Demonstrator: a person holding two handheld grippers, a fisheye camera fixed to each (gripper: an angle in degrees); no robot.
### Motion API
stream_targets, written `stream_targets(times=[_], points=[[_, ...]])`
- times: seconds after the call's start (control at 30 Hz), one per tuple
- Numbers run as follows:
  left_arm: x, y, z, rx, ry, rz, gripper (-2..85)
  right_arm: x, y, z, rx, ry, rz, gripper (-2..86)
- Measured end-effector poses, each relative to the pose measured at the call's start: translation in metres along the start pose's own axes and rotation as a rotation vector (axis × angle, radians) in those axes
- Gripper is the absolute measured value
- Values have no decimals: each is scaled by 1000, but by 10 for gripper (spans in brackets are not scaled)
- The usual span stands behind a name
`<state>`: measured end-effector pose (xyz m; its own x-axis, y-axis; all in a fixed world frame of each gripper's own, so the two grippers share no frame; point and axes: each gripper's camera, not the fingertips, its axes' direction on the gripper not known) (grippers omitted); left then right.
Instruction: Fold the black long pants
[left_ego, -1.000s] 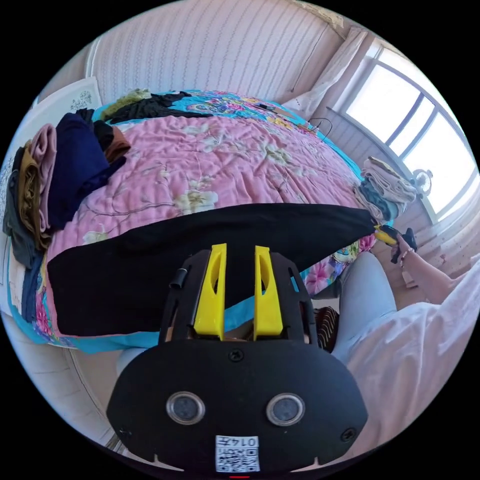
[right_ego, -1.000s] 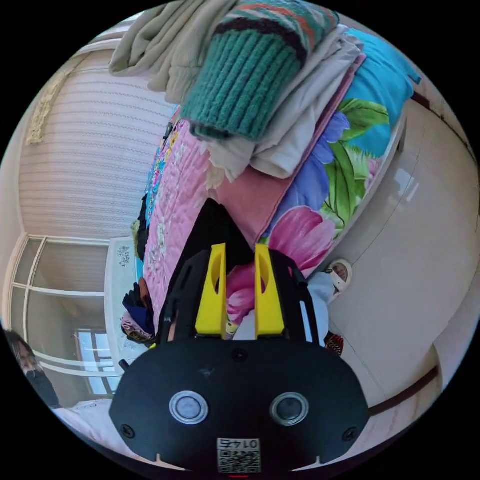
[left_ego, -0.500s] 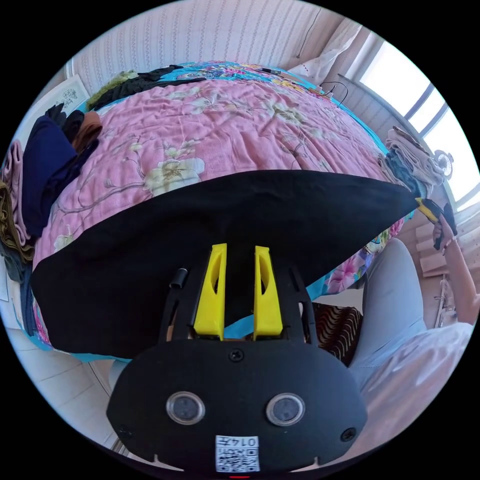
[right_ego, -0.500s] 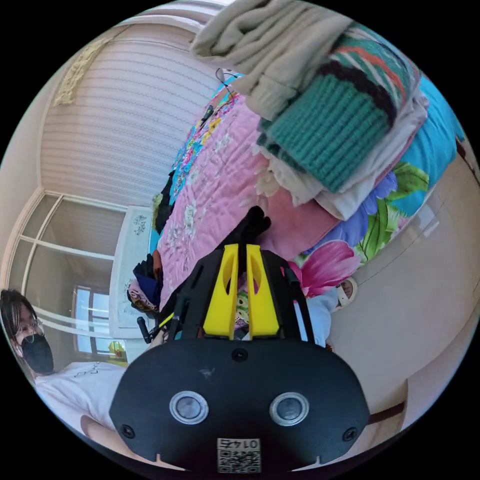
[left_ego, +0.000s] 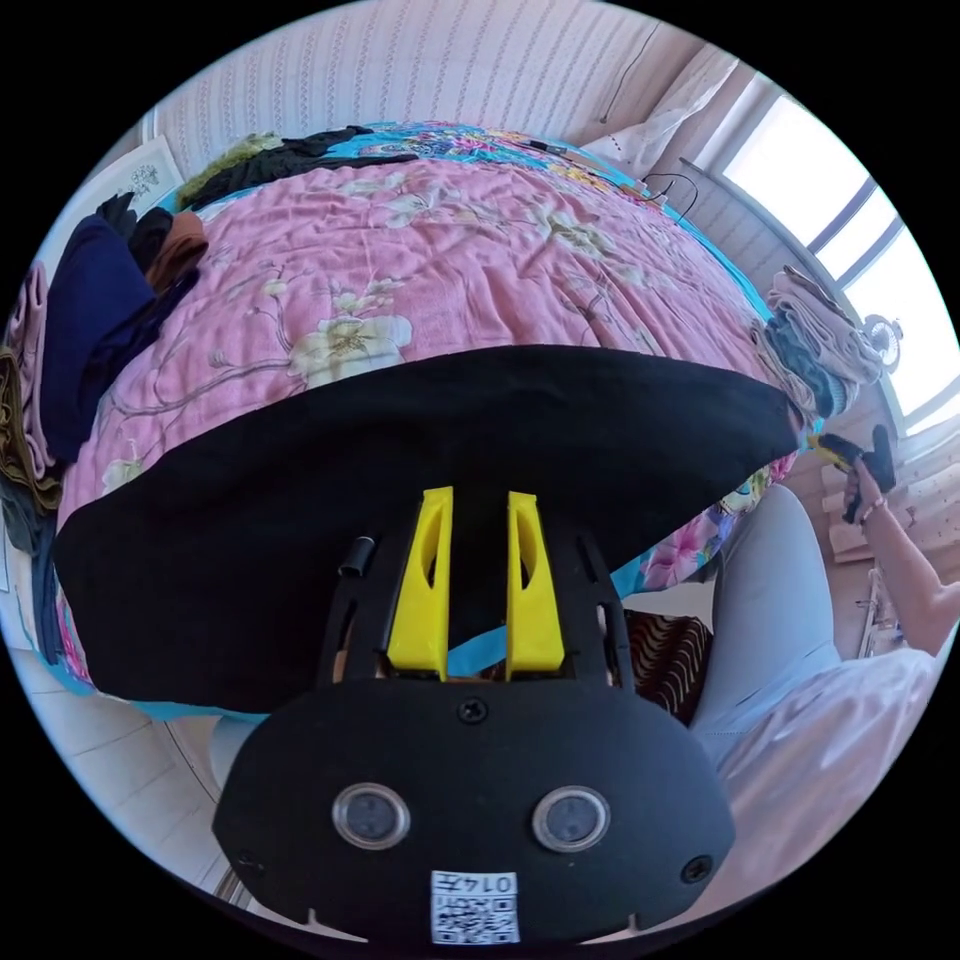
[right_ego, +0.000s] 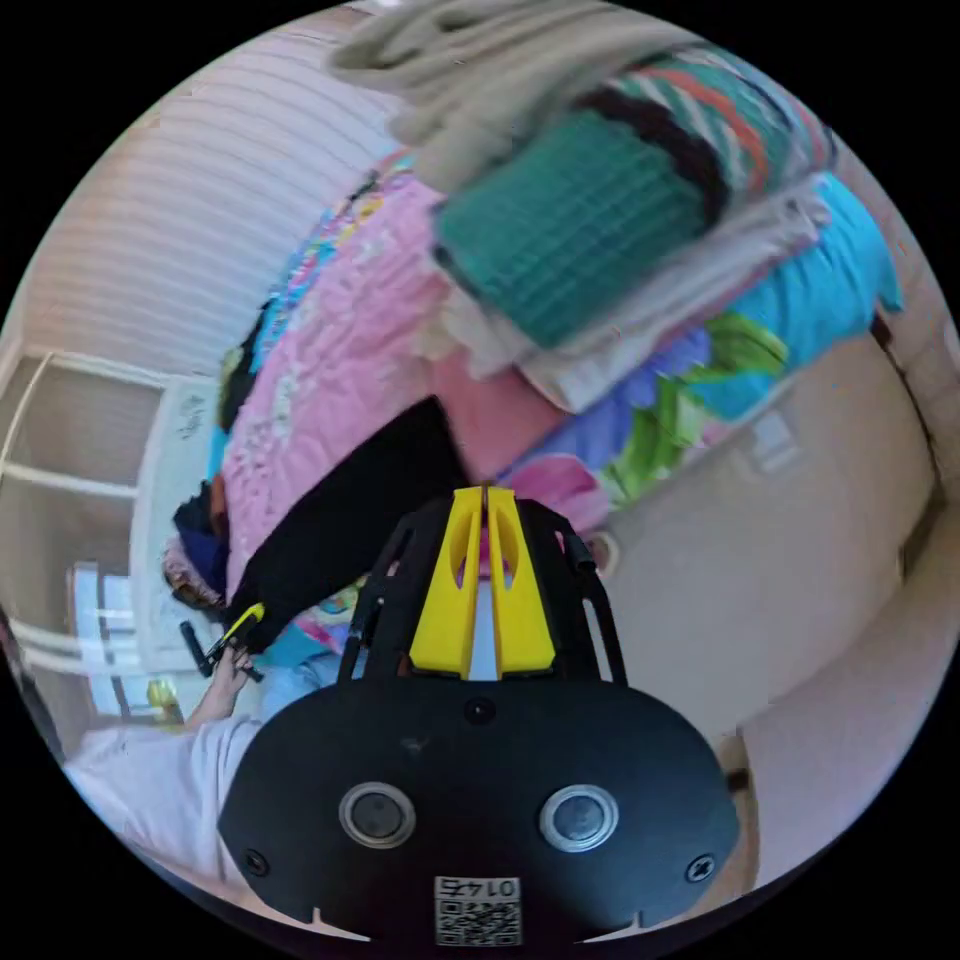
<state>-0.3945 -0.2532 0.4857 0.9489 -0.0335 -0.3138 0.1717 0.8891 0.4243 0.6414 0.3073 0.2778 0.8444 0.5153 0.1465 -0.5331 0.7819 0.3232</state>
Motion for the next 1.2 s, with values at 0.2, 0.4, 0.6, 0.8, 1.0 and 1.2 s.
stream_targets(times=[0.2,0.4,0.6,0.8,1.0,1.2], points=[[42,3,-26,45,-31,107,62,-176,13,-19,43,35,-373,-2],[115,2,-28,103,82,233,0,-458,66,60,-253,-32,-1051,-3],[177,-12,9,-51,-58,393,-10,-653,111,125,-363,296,-1374,-4],[197,-18,17,-27,-54,438,-10,-730,137,149,-334,527,-1459,-4],[209,-25,14,-21,12,420,-10,-794,125,149,-480,548,-1441,-5],[225,-28,0,-44,36,412,-10,-835,103,123,-580,428,-1437,-7]])
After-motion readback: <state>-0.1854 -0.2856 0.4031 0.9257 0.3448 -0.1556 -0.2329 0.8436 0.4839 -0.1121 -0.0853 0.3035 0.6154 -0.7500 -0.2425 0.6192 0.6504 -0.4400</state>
